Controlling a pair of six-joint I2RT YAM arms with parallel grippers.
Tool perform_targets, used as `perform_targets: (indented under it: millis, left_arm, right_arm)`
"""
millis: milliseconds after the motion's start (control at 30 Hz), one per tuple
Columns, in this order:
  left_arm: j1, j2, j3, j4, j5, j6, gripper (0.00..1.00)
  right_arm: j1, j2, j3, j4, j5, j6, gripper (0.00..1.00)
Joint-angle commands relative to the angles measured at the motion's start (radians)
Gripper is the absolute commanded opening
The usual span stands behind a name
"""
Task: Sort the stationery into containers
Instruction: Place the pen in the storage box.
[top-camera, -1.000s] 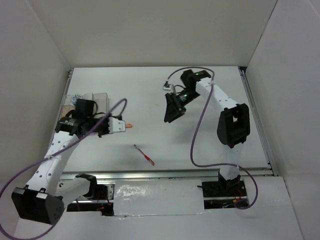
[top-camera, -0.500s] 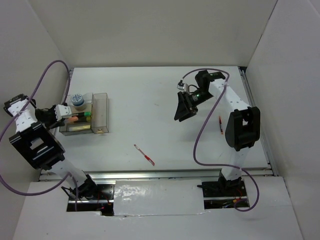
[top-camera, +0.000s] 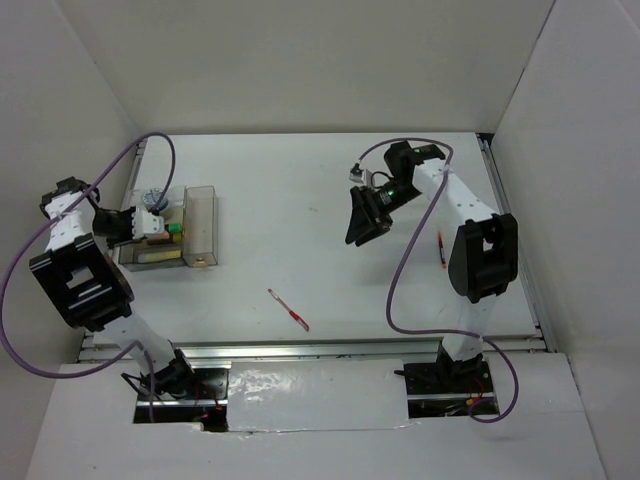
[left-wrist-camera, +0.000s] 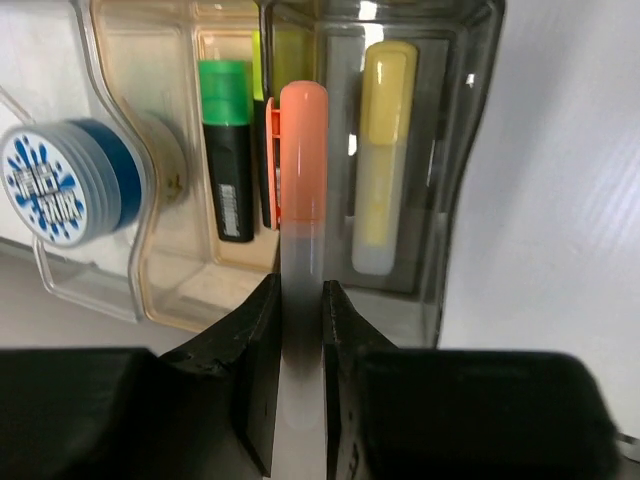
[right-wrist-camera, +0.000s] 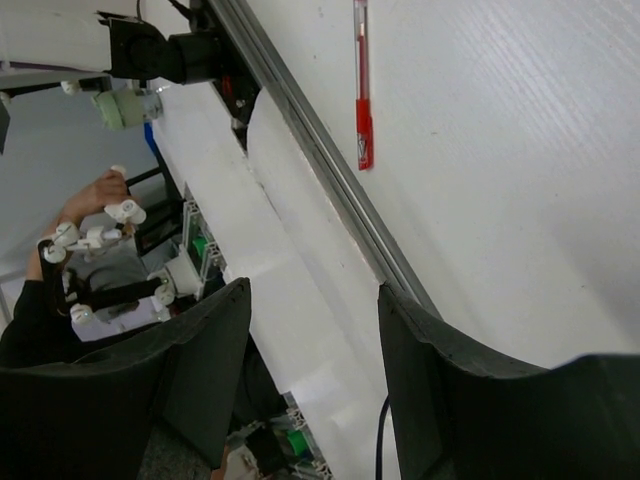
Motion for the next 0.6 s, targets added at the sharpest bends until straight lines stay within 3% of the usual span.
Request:
perform_targets:
  millis: [0,367,433,467,500,567]
  left_arm:
    - [-0.036,0.025,-0.011,0.058,0.009,0.019,0.17]
    - [-0.057,0.026,-0.068,0.065,-0.045,0.052,0.2]
    - [-0.051,0.02,-0.077,0.067,-0.049,0.054,0.31]
    - [-0.051,0.014,-0.077,0.073,-0.048,0.037,0.51]
    - [-0.051,0.011,-0.077,0.073,-0.042,0.028,0.62]
    - [-0.046,-0.004,-0.072,0.07,-0.016,0.028,0.67]
  right_arm:
    - [0.021,-0.037,-0.016,0.019,0.005,0.003,0.61]
    - [0.039,-0.033,-0.018,0.018,0.017,0.006,0.61]
    - [0.044,-0.031,-0.015,0.015,0.019,0.006,0.61]
    - [0.047,-0.031,-0.016,0.015,0.02,0.006,0.61]
    - [0.05,-0.034,-0.016,0.016,0.025,0.007,0.61]
    - [0.058,-0.037,-0.018,0.021,0.032,0.014,0.61]
